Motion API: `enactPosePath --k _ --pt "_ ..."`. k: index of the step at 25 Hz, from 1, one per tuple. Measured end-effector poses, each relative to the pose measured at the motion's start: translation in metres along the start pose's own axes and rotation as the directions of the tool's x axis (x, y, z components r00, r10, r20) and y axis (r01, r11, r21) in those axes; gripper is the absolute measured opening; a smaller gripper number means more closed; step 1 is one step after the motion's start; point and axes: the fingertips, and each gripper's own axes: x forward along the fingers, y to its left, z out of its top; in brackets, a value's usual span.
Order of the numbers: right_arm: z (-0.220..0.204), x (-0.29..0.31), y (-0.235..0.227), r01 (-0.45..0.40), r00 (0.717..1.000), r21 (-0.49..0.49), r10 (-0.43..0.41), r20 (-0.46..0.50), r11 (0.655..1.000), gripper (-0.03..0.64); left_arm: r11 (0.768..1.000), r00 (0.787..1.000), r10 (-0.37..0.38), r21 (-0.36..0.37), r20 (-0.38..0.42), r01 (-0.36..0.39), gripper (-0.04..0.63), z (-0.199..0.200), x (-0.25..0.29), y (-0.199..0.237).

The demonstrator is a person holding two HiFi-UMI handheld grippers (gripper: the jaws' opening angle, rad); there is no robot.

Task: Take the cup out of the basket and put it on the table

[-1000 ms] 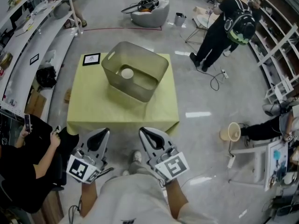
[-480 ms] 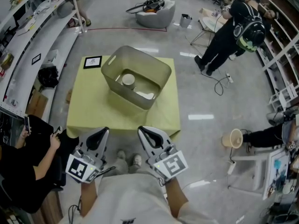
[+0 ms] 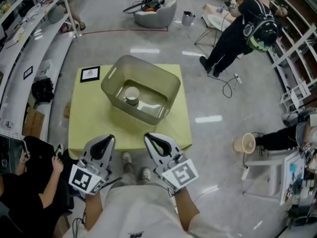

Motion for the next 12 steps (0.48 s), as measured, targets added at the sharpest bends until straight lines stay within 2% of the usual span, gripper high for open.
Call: enactPosePath --k 12 --pt "-0.006 0.080 -0.028 0.061 0.998 -0.004 -0.061 -0.022 0.998 0.011 0.998 0.997 -0.070 0.004 -0.012 0.070 0.000 0.002 0.038 0.081"
